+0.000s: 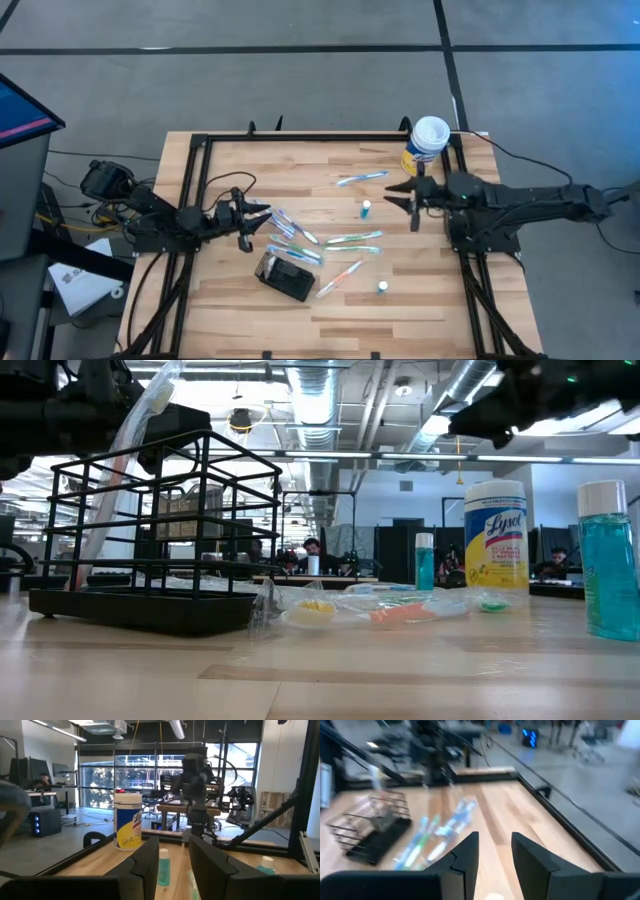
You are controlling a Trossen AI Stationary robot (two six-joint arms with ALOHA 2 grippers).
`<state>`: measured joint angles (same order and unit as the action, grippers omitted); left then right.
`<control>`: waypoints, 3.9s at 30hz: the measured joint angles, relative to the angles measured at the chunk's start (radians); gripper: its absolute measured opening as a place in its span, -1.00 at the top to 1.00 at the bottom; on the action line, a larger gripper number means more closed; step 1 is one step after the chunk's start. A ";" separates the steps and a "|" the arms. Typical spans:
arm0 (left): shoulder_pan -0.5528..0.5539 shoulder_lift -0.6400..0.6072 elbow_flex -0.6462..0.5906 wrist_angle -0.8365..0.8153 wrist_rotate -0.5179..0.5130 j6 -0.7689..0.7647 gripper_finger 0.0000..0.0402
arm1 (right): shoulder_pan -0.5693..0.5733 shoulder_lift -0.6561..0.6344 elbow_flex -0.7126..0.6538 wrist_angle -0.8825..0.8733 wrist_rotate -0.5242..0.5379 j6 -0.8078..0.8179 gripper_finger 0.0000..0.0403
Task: Pick & Place toothbrushing station
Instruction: Put the blue toothbrush into the mesh organizer
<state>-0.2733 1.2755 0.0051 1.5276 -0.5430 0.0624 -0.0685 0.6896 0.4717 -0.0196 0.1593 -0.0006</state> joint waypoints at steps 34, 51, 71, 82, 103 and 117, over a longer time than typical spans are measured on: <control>0.000 0.000 0.000 0.002 -0.001 0.000 0.49 | -0.357 0.952 0.781 -0.814 0.006 -0.320 0.47; 0.000 0.000 0.000 0.005 0.005 0.000 0.49 | -0.459 1.103 0.781 -0.814 -0.004 -0.366 0.47; 0.000 0.000 0.000 0.006 0.010 0.000 0.49 | -0.456 1.185 0.780 -0.755 -0.042 -0.377 0.47; 0.000 0.000 0.000 0.007 0.018 0.004 0.49 | -0.451 1.197 0.780 -0.699 -0.053 -0.392 0.47; 0.000 0.000 0.000 0.007 0.018 0.004 0.49 | -0.452 1.197 0.780 -0.642 -0.054 -0.392 0.47; 0.000 0.000 0.000 0.007 0.018 0.004 0.49 | -0.453 1.197 0.739 -0.599 -0.057 -0.392 0.47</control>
<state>-0.2733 1.2758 0.0051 1.5345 -0.5251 0.0661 -0.5219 1.8866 1.2102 -0.6187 0.1020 -0.3925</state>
